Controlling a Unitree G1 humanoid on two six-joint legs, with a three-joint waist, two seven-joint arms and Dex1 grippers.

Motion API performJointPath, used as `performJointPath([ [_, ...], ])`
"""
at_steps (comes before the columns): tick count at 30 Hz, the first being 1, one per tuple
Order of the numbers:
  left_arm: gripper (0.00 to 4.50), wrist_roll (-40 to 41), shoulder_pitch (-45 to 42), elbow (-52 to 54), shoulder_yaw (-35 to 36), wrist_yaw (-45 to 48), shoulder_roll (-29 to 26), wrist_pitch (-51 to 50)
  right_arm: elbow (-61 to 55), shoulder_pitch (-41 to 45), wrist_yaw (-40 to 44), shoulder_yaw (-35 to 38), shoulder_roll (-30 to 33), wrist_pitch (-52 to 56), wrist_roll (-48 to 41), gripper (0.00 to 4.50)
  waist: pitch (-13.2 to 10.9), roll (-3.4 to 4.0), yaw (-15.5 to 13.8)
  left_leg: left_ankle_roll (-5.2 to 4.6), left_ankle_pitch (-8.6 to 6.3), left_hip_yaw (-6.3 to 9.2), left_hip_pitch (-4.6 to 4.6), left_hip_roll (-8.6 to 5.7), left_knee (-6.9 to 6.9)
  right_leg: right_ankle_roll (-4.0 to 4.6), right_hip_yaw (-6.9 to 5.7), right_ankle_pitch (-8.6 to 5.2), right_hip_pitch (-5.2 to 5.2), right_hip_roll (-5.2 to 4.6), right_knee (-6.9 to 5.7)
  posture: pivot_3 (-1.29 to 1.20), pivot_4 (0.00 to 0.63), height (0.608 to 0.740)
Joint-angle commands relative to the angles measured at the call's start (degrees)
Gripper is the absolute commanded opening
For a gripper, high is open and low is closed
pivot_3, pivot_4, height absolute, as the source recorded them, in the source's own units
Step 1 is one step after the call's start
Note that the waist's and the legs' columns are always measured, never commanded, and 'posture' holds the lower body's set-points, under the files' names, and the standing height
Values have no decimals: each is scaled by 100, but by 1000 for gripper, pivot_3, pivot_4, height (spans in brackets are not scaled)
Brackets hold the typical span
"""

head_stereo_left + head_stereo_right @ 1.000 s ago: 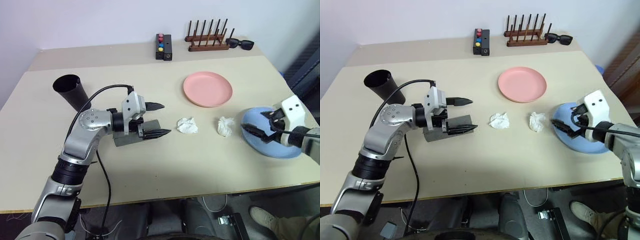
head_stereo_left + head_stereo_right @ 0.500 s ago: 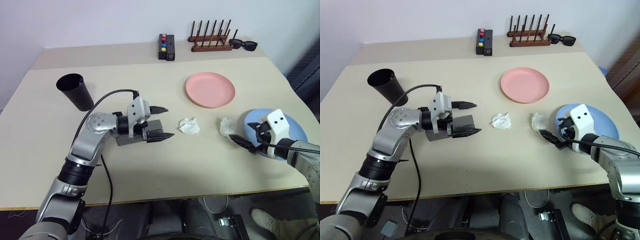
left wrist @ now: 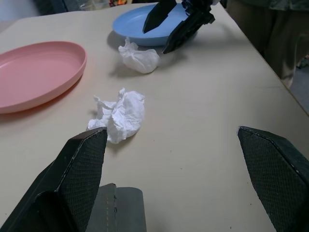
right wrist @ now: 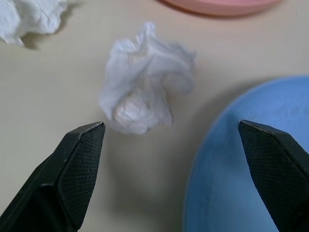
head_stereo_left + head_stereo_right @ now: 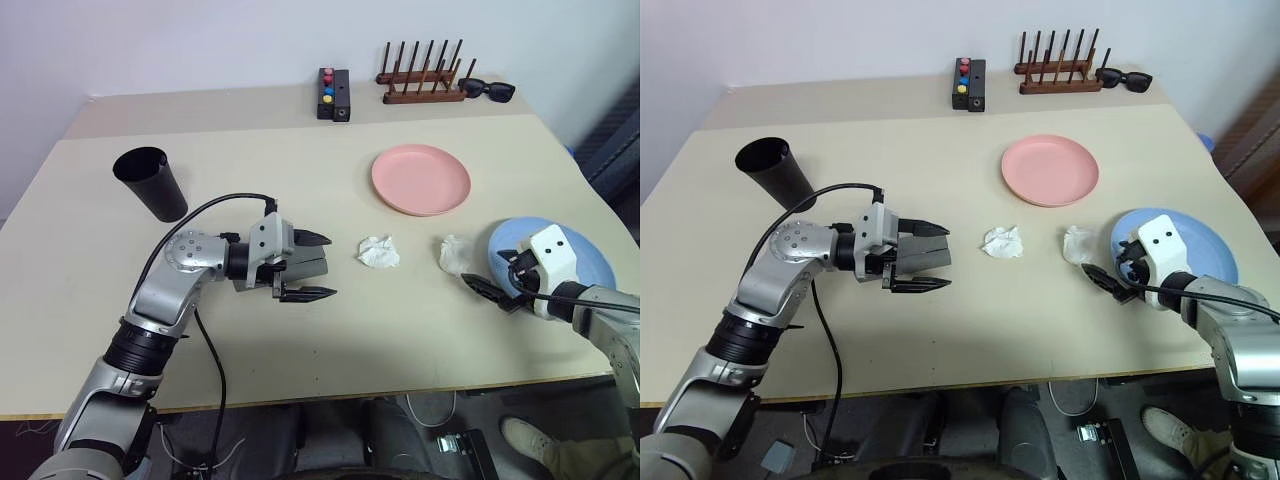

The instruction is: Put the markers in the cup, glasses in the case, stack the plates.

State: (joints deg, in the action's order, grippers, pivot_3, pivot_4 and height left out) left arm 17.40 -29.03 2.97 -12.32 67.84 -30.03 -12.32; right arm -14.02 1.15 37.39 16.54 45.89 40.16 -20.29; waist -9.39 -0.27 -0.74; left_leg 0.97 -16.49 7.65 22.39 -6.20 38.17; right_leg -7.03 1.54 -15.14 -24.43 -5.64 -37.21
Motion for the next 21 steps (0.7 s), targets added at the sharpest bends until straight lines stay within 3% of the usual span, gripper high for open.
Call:
performJointPath([
  [1,4368,46,-90,191,23,-43,29,-23,81,14,-63,44,-15,-163,102,4500,0,0,2,0,0,0,0,0,0,0,0,0,0,0,0,0,150,740],
  [7,4368,74,-103,335,39,-118,46,-147,338,139,-70,36,36,-231,198,4500,0,0,2,0,0,0,0,0,0,0,0,0,0,0,0,0,150,740],
  [10,4500,96,-105,426,57,-158,40,-223,513,196,-43,5,69,-314,269,3660,0,0,3,0,0,0,0,0,0,0,0,0,0,0,0,0,150,740],
  [17,4500,100,-88,522,93,-239,10,-296,775,278,91,-90,112,-583,389,61,0,0,7,0,0,0,-1,0,0,0,0,0,1,1,0,0,150,740],
  [21,4500,92,-74,564,101,-289,8,-332,997,357,123,-180,90,-816,521,61,0,-1,13,0,0,0,-4,2,-2,0,0,0,4,3,0,0,150,740],
])
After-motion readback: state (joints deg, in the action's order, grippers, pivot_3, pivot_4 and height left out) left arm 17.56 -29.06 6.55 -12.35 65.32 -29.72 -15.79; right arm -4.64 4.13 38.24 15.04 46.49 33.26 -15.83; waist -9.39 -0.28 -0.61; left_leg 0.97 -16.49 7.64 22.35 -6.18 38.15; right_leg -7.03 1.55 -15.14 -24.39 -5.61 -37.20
